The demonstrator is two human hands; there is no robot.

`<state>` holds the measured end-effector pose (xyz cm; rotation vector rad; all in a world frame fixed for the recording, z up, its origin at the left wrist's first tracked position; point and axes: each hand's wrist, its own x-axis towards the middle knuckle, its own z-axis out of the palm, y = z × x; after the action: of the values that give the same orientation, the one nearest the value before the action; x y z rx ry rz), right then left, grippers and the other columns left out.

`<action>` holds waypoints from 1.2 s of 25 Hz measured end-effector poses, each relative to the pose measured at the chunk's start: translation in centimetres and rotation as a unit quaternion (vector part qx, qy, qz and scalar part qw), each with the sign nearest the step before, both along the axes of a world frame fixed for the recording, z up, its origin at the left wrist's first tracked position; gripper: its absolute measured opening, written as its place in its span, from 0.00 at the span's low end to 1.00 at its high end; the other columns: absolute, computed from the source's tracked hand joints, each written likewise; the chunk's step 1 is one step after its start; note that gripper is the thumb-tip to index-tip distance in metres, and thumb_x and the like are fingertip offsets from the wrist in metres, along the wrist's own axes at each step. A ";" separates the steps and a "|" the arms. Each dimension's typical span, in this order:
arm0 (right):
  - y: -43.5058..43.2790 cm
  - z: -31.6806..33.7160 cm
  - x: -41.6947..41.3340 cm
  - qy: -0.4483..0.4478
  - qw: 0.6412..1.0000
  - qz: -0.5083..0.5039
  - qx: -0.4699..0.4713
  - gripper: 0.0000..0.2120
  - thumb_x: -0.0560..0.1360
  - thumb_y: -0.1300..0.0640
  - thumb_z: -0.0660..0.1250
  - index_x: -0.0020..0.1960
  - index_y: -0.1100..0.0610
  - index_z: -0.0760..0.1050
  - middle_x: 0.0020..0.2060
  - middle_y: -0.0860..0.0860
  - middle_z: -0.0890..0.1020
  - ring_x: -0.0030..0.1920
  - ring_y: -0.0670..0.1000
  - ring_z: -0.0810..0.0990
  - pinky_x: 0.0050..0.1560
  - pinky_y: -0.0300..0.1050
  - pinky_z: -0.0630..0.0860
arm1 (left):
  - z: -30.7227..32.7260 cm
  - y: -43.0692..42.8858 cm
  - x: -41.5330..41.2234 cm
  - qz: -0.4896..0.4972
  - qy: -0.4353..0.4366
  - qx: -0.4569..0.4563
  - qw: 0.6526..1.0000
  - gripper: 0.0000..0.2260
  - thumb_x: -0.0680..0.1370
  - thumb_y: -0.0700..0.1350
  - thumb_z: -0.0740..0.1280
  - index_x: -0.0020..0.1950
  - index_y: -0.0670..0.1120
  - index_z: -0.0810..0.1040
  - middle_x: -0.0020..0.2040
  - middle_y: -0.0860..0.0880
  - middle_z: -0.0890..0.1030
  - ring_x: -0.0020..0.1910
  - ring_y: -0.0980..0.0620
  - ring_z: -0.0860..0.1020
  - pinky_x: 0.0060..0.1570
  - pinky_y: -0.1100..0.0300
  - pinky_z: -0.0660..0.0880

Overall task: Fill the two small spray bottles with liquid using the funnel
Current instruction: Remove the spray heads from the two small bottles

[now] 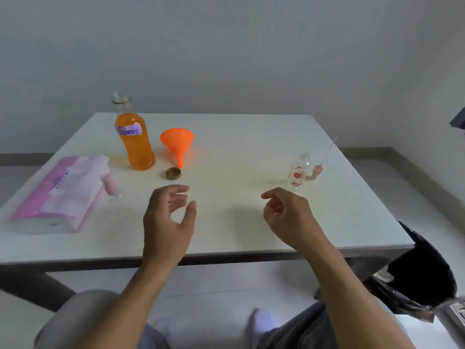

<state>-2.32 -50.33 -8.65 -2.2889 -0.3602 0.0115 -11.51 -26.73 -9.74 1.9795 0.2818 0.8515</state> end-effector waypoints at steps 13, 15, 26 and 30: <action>9.8 -2.3 -0.6 -0.083 0.974 0.198 -0.078 0.15 0.79 0.57 0.69 0.66 0.51 0.78 0.63 0.47 0.78 0.63 0.44 0.74 0.60 0.33 0.66 | -1.0 8.1 0.1 0.211 0.146 -0.136 0.957 0.22 0.78 0.48 0.69 0.68 0.46 0.65 0.67 0.44 0.73 0.63 0.49 0.68 0.50 0.55 0.73; 9.6 -2.0 -0.3 -0.075 0.976 0.194 -0.062 0.14 0.79 0.56 0.69 0.63 0.49 0.79 0.59 0.44 0.81 0.57 0.41 0.75 0.60 0.37 0.73 | -0.9 7.9 1.0 0.154 0.140 -0.113 0.971 0.18 0.77 0.53 0.69 0.64 0.47 0.72 0.61 0.50 0.79 0.60 0.51 0.75 0.47 0.61 0.71; 11.9 2.1 3.9 0.029 0.974 0.071 0.215 0.11 0.71 0.43 0.78 0.42 0.50 0.84 0.45 0.39 0.87 0.33 0.48 0.78 0.41 0.49 0.80 | 0.6 5.5 7.4 -0.177 0.155 -0.003 0.972 0.25 0.66 0.55 0.75 0.63 0.53 0.81 0.52 0.54 0.83 0.52 0.59 0.80 0.49 0.67 0.76; 11.9 2.5 6.2 0.027 0.969 0.103 0.224 0.07 0.75 0.54 0.77 0.40 0.55 0.84 0.43 0.43 0.87 0.32 0.47 0.81 0.39 0.43 0.80 | 0.5 6.3 9.1 -0.208 0.162 0.024 0.965 0.22 0.69 0.60 0.71 0.61 0.54 0.81 0.43 0.61 0.82 0.47 0.65 0.78 0.40 0.76 0.72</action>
<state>3.84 -38.39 -6.20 -1.7938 -0.5151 0.0878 -2.43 -20.43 -9.24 2.1152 0.0254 0.2687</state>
